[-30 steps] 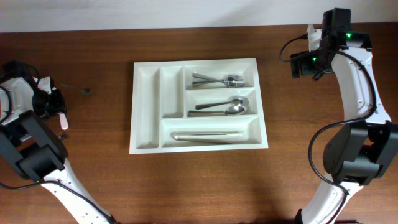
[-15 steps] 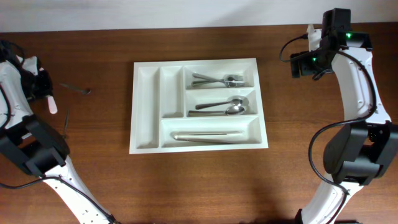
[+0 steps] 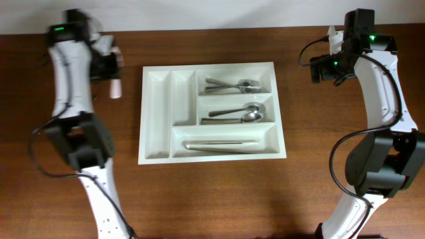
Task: Pack container
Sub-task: 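Carry the pink knife with the left gripper into the narrow left compartment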
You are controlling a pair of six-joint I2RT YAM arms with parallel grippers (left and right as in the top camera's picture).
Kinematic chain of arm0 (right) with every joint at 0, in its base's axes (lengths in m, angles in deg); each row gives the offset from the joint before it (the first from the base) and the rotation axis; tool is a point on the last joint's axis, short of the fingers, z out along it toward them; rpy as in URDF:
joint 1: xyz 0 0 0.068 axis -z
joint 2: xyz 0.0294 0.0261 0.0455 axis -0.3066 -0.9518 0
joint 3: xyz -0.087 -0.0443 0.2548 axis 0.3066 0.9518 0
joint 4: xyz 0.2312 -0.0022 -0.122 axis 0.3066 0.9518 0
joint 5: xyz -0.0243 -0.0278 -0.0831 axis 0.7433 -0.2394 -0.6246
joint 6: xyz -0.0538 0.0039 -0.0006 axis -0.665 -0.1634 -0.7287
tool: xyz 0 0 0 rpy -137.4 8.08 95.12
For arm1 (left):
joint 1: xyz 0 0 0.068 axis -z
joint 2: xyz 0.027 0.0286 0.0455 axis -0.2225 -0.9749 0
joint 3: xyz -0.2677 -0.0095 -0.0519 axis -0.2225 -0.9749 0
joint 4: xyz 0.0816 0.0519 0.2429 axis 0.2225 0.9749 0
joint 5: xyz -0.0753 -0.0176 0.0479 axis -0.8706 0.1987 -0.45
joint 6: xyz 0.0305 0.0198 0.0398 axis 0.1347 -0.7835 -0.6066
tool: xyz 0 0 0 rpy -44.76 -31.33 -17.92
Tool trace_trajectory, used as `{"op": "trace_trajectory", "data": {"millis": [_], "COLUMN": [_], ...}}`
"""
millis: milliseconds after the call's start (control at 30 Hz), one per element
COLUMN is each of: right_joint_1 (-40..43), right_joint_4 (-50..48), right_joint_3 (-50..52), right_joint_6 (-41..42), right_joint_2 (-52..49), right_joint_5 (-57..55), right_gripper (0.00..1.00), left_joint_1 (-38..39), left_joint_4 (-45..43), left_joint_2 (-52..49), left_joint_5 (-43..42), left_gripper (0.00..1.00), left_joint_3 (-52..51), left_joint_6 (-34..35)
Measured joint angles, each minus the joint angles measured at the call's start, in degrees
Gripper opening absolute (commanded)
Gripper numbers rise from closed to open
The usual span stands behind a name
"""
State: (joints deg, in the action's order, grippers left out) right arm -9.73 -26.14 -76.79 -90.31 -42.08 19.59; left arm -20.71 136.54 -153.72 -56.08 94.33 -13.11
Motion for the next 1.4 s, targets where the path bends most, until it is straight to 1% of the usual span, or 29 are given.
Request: {"op": "trace_trajectory", "data": {"millis": [100, 300, 400, 533, 633, 667, 833, 1033, 1267, 1400], "right_joint_1": [0.0, 0.0, 0.0, 0.0, 0.0, 0.0, 0.0, 0.0, 0.0, 0.0], "right_joint_4": [0.0, 0.0, 0.0, 0.0, 0.0, 0.0, 0.0, 0.0, 0.0, 0.0], "right_joint_3": [0.0, 0.0, 0.0, 0.0, 0.0, 0.0, 0.0, 0.0, 0.0, 0.0], "right_joint_6": [0.0, 0.0, 0.02, 0.04, 0.0, 0.02, 0.0, 0.0, 0.0, 0.0], "right_joint_2": [0.0, 0.0, 0.0, 0.0, 0.0, 0.0, 0.0, 0.0, 0.0, 0.0], "right_joint_5": [-0.02, -0.02, -0.02, -0.02, -0.02, -0.02, -0.02, -0.02, -0.02, 0.0], "right_gripper": [0.99, 0.99, 0.99, 0.99, 0.99, 0.99, 0.99, 0.99, 0.99, 0.99], "left_joint_1": [7.15, 17.11, 22.32, 26.49, 27.74, 27.82, 27.28, 27.02, 27.02, 27.02], "left_joint_4": [-1.07, -2.21, -3.08, -2.54, 0.13, 1.66, 8.13, 8.76, 7.87, 6.58], "left_joint_2": [0.0, 0.0, 0.0, 0.0, 0.0, 0.0, 0.0, 0.0, 0.0, -0.02], "left_joint_5": [-0.59, -1.27, -1.29, -0.39, 1.86, 3.39, 7.08, 8.94, 9.44, 9.66], "left_gripper": [0.02, 0.02, 0.02, 0.02, 0.02, 0.02, 0.02, 0.02, 0.02, 0.02], "left_joint_3": [0.0, 0.0, 0.0, 0.04, 0.22, 0.22, 0.37, 0.37, 0.35, -1.97], "left_joint_6": [2.34, 6.69, 11.32, 17.4, 20.96, 23.17, 27.04, 28.92, 29.33, 29.35]}}
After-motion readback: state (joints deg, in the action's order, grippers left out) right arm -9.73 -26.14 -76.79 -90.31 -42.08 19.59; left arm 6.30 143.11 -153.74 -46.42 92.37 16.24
